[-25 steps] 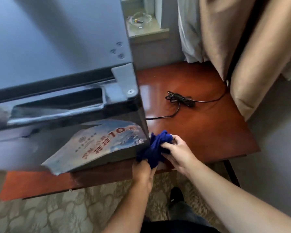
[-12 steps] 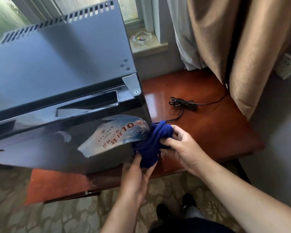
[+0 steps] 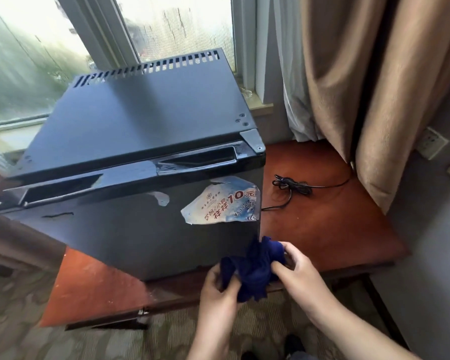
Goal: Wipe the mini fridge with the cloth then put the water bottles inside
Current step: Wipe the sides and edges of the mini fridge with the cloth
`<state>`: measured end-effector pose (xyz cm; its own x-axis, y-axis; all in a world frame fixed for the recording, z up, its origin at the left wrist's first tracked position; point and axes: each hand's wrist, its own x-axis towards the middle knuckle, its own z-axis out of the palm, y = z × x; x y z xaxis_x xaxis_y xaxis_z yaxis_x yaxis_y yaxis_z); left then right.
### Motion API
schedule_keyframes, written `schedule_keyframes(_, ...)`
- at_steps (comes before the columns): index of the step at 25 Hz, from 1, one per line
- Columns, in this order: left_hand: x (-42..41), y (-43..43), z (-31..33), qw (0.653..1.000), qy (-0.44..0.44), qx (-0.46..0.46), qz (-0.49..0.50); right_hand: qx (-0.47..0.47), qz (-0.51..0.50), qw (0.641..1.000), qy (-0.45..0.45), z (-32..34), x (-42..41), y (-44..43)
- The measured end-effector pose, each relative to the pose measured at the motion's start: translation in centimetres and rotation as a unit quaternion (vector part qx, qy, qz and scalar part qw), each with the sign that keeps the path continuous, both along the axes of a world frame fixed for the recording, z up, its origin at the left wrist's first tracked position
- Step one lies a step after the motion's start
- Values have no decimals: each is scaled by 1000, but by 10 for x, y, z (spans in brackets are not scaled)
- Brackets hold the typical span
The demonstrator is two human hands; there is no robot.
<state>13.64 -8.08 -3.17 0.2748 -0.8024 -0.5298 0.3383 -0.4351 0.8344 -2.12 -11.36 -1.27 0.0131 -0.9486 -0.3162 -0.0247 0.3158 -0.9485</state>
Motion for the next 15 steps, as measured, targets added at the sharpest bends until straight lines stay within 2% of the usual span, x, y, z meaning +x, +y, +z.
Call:
schedule_keyframes(2, -15, -3, -1, 1000, 12, -8, -27, -30, 2, 999, 38, 6, -14, -1)
schedule_keyframes(4, -31, -9, 4, 998, 42, -13, -54, -28, -2, 1000, 13, 10, -25, -4)
schedule_keyframes(8, -51, -20, 18, 992, 92, -22, -86, 49, 24, 998, -22, 5, -43, -12)
schedule_keyframes(12, -61, -28, 14, 994, 61, -38, -88, 192, 97, 971, -107, 5, -58, -26)
schedule_keyframes(15, -77, -35, 9, 990, -3, -67, -122, 246, 126, 946, -169, -4, -74, -43)
